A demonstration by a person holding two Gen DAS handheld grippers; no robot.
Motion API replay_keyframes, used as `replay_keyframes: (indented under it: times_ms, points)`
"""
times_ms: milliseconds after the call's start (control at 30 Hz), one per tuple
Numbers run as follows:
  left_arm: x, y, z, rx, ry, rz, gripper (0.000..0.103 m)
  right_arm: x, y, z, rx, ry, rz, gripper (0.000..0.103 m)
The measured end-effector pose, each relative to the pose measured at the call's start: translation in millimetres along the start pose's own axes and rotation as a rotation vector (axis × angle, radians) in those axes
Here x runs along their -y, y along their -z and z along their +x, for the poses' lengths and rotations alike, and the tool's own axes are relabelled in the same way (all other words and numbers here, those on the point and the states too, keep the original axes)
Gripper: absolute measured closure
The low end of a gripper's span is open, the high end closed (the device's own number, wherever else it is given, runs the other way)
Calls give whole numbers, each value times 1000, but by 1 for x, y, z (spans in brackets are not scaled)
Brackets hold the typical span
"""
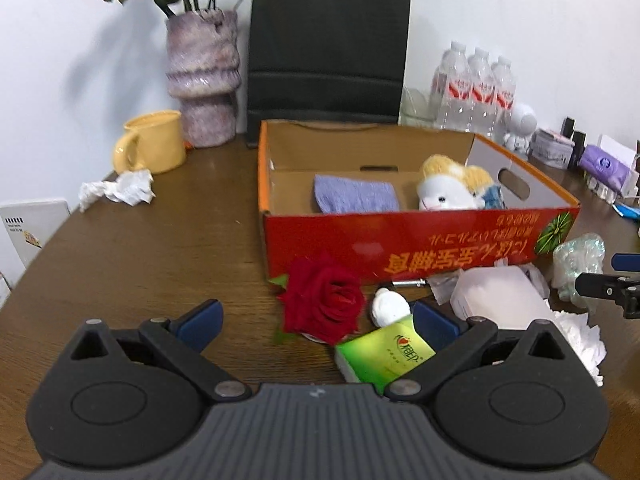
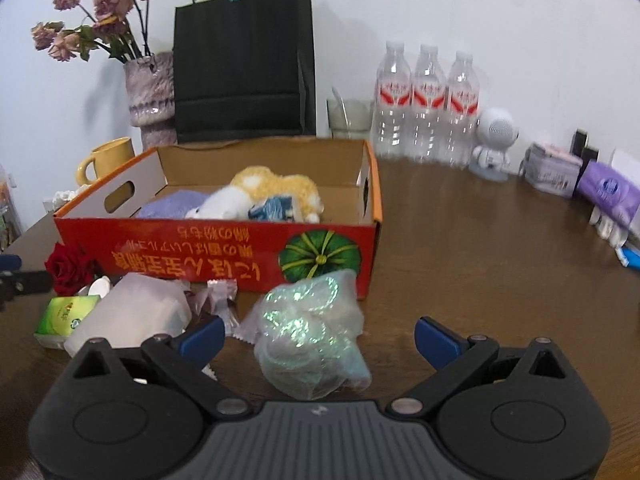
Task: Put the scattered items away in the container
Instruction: 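Put the red rose in the box with the left gripper while the right drops the sparkly bag in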
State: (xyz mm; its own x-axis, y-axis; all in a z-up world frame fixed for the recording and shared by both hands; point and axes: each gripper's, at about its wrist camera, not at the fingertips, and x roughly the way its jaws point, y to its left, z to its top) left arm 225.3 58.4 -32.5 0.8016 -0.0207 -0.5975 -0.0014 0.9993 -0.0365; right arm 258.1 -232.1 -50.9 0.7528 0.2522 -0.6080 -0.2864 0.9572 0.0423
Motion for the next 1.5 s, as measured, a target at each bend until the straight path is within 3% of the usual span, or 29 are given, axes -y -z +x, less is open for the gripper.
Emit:
replay_keyframes:
  times_ms: [200,267,400,500,567,600,633,833,1167,1267,1500]
  points:
    - [0,-3,20,-16,-57,-22,1,-2,2,11,4,24,11,3]
    - [-2,-5,25,-23,-74,-34,5,-1,3,14,3,21,25,10]
    - [-8,-4,33,-51,-61,-82,23,-3,4,17,9,25,28,20]
    - [-8,-3,35,-53,-56,-84,30,-7,5,16,20,39,4,24]
    - [-6,-2,35,-48,-43,-79,40,-8,5,17,14,25,5,39]
    - [-6,-2,35,-46,-33,-79,53,-8,6,18,8,19,10,43]
    - [-6,-1,35,-46,-25,-80,57,-7,6,18,4,15,13,48]
    - [-7,3,31,-29,-19,-86,60,-6,10,12,37,-5,19,62]
    - [-11,6,16,14,-21,-101,61,-6,13,4,69,-8,21,64]
    - [-12,7,3,30,9,-125,61,-5,14,-6,92,-15,37,64]
    - [-11,-2,-48,152,109,-152,61,-2,2,-53,219,-79,69,64]
